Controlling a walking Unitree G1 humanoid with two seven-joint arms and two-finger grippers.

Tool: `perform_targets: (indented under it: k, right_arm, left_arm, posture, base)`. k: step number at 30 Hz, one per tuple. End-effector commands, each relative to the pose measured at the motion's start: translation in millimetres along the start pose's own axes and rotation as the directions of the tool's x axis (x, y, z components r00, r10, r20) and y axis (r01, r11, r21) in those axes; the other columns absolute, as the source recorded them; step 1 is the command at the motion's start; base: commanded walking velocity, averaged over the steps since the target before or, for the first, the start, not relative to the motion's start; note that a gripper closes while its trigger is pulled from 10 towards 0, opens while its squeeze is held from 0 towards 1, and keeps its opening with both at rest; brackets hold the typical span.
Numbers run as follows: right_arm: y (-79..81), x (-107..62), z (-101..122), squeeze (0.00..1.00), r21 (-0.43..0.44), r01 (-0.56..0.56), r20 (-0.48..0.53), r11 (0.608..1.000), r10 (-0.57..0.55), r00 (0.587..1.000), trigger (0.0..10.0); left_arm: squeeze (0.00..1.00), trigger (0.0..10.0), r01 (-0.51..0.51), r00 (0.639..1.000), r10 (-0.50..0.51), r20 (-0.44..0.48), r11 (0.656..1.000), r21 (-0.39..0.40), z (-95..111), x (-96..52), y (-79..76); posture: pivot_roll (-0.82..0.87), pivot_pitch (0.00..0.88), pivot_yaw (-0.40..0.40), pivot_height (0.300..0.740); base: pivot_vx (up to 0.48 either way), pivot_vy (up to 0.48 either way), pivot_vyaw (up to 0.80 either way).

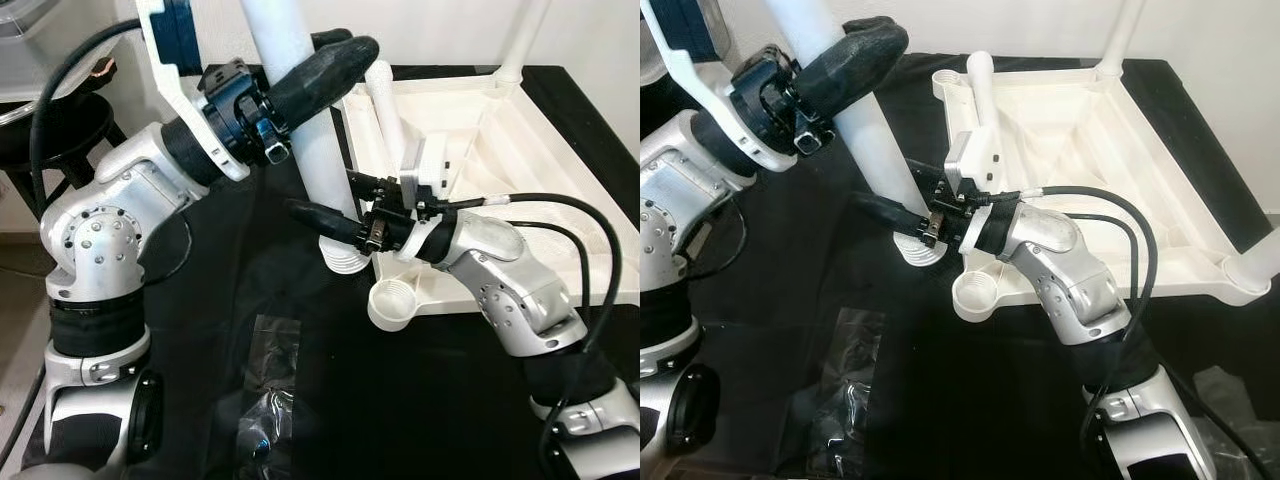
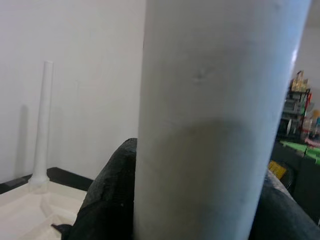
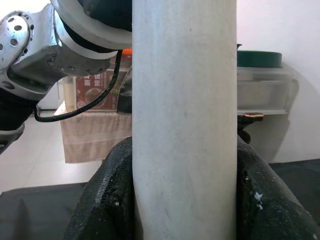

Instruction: Building children table

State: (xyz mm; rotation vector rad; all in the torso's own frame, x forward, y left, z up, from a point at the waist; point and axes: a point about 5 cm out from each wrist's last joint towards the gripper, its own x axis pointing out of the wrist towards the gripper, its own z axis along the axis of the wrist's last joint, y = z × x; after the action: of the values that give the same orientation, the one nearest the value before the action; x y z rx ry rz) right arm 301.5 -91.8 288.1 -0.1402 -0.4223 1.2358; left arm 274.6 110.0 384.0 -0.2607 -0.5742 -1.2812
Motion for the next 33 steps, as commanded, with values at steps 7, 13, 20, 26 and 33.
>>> perform_targets:
  k: [7, 13, 20, 26, 33]
  right_arm:
    - [7.5, 5.7, -4, 1.0, -0.003, -0.276, -0.133, 0.961, 0.273, 0.953, 10.0]
    - [0.0, 23.4, -6, 0.66, -0.009, -0.347, -0.22, 0.938, 0.337, 0.916, 10.0]
    - [4.1, 45.8, -4, 0.0, 0.041, -0.339, -0.152, 0.94, 0.341, 0.928, 0.5]
    - [5.9, 52.8, -4, 0.0, 0.071, -0.316, -0.089, 0.946, 0.321, 0.943, 0.0]
    - [10.0, 56.3, -5, 0.0, 0.087, -0.342, -0.052, 0.936, 0.347, 0.936, 0.0]
  left_arm:
    - [0.0, 0.0, 0.179, 0.976, -0.177, -0.124, 0.984, 0.001, -6, 10.6, -8.5]
    - [0.0, 0.0, 0.287, 0.945, -0.287, -0.156, 0.958, -0.023, -12, 22.9, -13.2]
    - [0.0, 0.0, 0.333, 0.933, -0.333, -0.136, 0.943, -0.028, -14, 34.6, -17.8]
    - [0.0, 0.0, 0.342, 0.93, -0.343, -0.134, 0.939, -0.031, -16, 36.6, -19.9]
    - [0.0, 0.0, 0.357, 0.926, -0.358, -0.122, 0.934, -0.029, -19, 38.1, -24.8]
  posture:
    - [0.03, 0.164, 0.018, 0.74]
    - [0.03, 0.156, 0.013, 0.74]
    - [0.03, 0.159, 0.013, 0.74]
    - [0.03, 0.16, 0.016, 0.74]
    - [0.02, 0.157, 0.015, 0.74]
  base:
    - [0.0, 0.0, 0.0]
    - [0.0, 0.0, 0.0]
    - [0.0, 0.0, 0.0]
    - [0.0, 0.0, 0.0]
    - [0.0, 0.0, 0.0]
